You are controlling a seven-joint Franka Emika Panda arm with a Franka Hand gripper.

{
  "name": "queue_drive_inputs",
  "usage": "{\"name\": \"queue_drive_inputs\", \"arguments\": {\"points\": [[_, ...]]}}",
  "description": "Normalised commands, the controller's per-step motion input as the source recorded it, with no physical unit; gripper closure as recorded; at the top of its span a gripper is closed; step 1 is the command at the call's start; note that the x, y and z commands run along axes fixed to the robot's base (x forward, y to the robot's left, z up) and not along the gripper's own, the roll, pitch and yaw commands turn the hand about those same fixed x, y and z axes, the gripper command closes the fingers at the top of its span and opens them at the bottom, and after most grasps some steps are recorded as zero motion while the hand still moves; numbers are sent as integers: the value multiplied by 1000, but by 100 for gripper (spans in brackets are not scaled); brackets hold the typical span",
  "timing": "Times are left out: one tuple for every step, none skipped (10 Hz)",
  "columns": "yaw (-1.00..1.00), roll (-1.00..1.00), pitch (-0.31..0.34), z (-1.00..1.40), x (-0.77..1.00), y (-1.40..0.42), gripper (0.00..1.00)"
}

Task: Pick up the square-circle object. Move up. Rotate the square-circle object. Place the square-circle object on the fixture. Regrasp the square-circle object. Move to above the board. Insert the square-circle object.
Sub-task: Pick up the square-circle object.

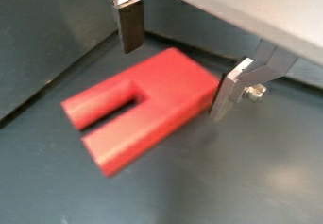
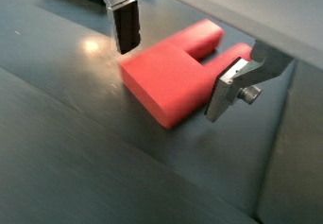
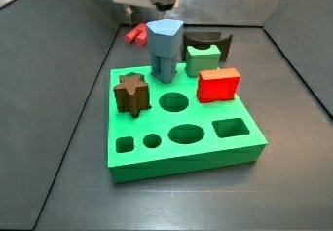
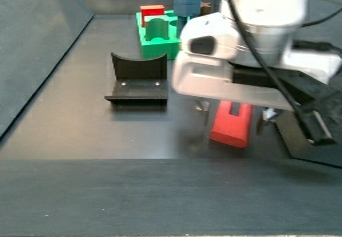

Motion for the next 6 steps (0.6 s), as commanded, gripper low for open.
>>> {"name": "queue_drive_inputs", "arguments": {"points": [[0,-263,-87,-577,120,0,0],[-26,-284,-44,-531,177,14,0],[-69,-234,-14,-446,171,17,0],[-157,-249,0,-437,206,49,0],[-137,-233,-11,-386,97,49,0],[-77,-159,-66,-74,0,77,0]]}}
